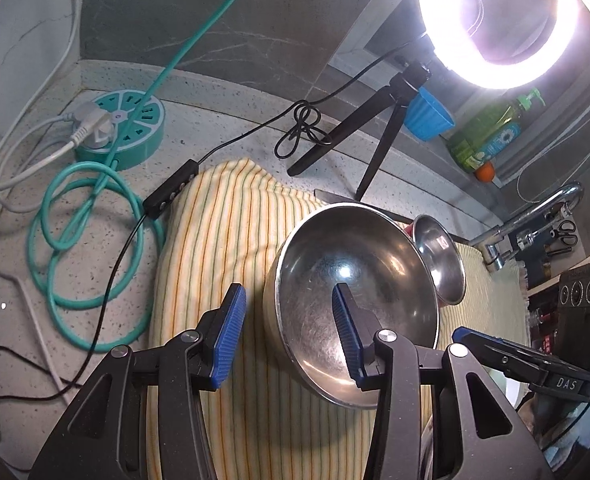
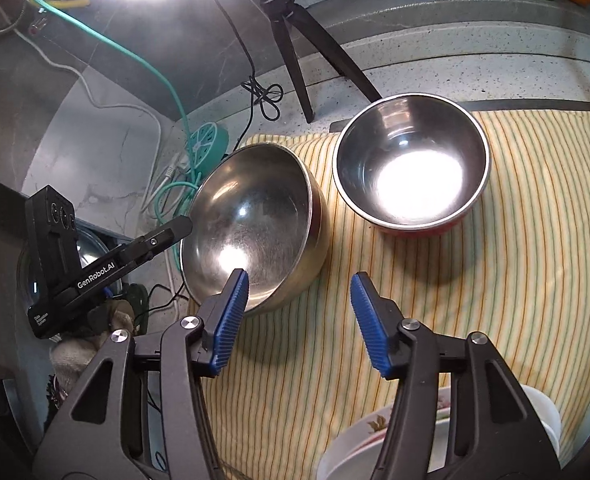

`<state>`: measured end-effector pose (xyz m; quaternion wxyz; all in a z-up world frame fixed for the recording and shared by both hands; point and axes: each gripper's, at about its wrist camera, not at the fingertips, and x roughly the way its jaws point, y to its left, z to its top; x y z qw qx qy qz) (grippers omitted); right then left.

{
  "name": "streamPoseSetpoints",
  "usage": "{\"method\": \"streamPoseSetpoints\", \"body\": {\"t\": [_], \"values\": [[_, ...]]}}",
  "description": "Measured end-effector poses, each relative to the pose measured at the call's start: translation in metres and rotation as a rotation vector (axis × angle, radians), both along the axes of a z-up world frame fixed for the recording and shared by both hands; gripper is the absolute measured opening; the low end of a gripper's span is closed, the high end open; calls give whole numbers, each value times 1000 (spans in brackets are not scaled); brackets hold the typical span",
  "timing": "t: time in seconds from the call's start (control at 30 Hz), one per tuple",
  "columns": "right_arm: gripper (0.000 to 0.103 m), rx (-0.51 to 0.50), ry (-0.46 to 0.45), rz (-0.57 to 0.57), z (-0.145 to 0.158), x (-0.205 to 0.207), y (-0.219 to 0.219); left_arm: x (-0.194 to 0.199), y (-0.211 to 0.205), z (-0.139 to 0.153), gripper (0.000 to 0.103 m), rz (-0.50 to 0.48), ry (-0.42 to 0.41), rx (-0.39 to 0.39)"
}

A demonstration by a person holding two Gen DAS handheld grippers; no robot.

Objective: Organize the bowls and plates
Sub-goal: 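Move the left gripper to the large steel bowl rim and close, then lift the large steel bowl with the left gripper and carry it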

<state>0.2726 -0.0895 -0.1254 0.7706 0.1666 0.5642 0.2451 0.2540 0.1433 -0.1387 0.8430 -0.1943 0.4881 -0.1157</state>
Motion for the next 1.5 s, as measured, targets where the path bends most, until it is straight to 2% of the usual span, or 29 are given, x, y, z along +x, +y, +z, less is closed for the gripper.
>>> {"method": "streamPoseSetpoints", "body": {"t": [0.03,0.2,0.27,0.33,0.43,0.57,1.0,1.5], "values": [[46,4,7,3,-2,1,2,1,0,-1,42,0,3,-1],[44,-2,13,7,-11,6,12,6,1,-4,37,-4,6,0],[42,-7,18,6,-15,8,15,8,0,-6,31,-10,13,0],[36,-14,20,8,-17,11,17,10,0,-9,28,-13,19,8],[32,-28,25,16,-19,14,21,12,-2,-12,20,-25,27,6],[22,-27,31,29,-20,14,24,12,-3,-13,18,-23,25,7],[21,-64,15,45,-12,6,27,0,-7,-7,17,-19,13,11],[21,-52,-25,60,18,-30,-7,-42,-32,25,17,-38,-57,8]]}}
